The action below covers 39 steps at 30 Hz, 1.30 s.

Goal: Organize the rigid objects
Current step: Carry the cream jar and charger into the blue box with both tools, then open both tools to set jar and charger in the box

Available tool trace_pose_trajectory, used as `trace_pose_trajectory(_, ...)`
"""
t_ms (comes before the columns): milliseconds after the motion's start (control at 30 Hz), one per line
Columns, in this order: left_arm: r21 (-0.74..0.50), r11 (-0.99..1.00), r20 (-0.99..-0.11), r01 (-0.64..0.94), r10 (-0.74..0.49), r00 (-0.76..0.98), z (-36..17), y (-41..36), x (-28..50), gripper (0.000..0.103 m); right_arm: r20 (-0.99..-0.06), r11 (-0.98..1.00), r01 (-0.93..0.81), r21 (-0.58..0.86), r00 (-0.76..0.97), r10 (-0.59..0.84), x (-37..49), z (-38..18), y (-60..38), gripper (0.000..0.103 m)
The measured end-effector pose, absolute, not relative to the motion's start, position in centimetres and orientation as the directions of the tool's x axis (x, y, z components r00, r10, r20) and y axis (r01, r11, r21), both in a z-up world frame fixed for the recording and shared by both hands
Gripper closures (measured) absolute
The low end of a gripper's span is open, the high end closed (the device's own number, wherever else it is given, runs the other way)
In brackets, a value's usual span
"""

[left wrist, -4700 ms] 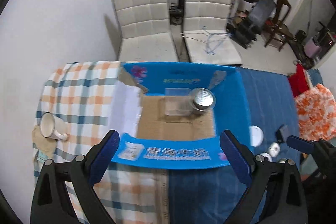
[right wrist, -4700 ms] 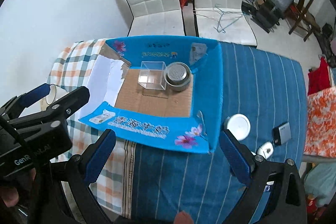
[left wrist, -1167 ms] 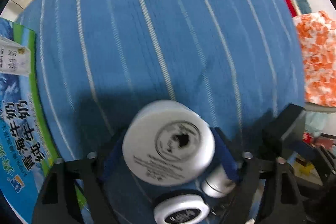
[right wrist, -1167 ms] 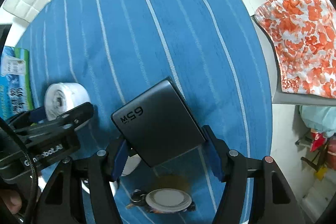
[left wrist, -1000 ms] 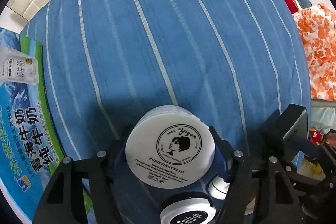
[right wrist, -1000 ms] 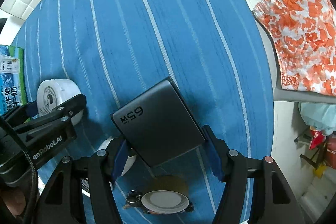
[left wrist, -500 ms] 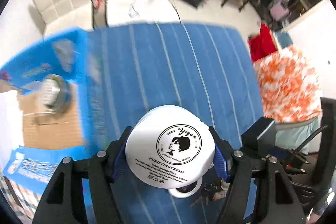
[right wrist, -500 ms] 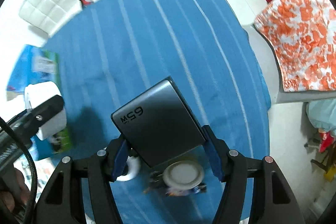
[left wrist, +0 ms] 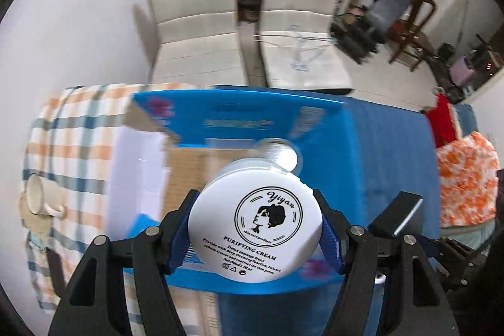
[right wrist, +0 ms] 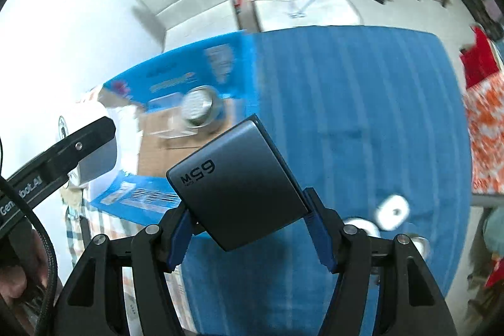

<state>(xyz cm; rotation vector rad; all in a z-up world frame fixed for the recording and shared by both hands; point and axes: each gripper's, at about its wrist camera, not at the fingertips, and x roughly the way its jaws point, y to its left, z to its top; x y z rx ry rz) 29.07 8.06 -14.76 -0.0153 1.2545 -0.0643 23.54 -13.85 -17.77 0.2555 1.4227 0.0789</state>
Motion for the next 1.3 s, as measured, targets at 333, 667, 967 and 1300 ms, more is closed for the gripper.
trace_pose_trajectory(333, 0.003, 1.0, -0.973, -0.012, 0.006, 0.233, -21.0, 14.6, 33.0, 0.037, -0.991, 0.988, 0.089, 0.126, 0.06, 0.121, 27.4, -23.1, -5.8, 0.036)
trace_pose_trajectory(667, 0.006, 1.0, -0.99, 0.021, 0.003, 0.138, -26.1, 14.9, 36.7, 0.037, -0.998, 0.994, 0.101, 0.048, -0.034, 0.052, 29.9, -28.9, -3.7, 0.036)
trace_pose_trajectory(967, 0.047, 0.996, -0.995, 0.081, 0.039, 0.092, -28.7, 14.1, 37.8, 0.037, -0.995, 0.99, 0.141, -0.011, -0.1, 0.003, 31.4, -32.8, -3.0, 0.035)
trace_pose_trajectory(1300, 0.033, 0.997, -0.998, 0.065, 0.03, 0.06, -29.7, 14.9, 38.3, 0.037, -0.99, 0.97, 0.242, -0.007, -0.136, 0.027, 31.8, -35.7, -4.0, 0.035)
